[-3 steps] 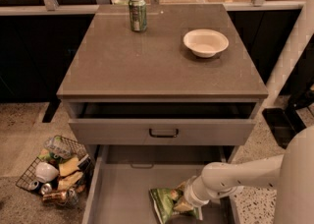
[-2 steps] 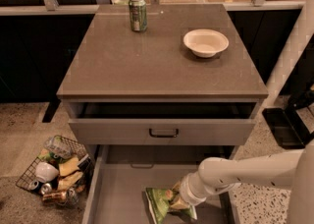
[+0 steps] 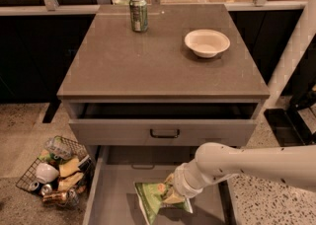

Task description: Pick green can from middle drawer and place on counter

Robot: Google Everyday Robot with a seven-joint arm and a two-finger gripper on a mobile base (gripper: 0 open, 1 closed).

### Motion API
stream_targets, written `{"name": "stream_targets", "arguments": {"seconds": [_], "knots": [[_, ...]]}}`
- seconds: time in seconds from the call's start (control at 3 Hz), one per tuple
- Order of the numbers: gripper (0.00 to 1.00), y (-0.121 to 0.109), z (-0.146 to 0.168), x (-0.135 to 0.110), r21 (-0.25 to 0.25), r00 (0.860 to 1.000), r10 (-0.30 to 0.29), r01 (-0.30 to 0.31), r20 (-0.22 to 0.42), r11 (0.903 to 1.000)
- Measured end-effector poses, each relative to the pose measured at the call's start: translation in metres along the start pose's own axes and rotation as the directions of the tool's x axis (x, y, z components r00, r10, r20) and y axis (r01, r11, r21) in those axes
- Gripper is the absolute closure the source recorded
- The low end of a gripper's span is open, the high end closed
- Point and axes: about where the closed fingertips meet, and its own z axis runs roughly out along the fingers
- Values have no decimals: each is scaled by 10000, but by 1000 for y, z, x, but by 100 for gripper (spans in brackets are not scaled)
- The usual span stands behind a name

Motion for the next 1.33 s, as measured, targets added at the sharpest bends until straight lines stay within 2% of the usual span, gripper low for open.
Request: {"name": "stream_targets", "arguments": {"seconds": [0.33, 1.0, 1.33], "knots": [[100, -3, -28, -27, -89, 9973, -456, 462, 578, 9989], [100, 4, -100, -72, 519, 9763, -1460, 1394, 1600, 9889], [100, 12, -137, -84, 909, 9705, -1550, 1402, 1846, 9859]]}}
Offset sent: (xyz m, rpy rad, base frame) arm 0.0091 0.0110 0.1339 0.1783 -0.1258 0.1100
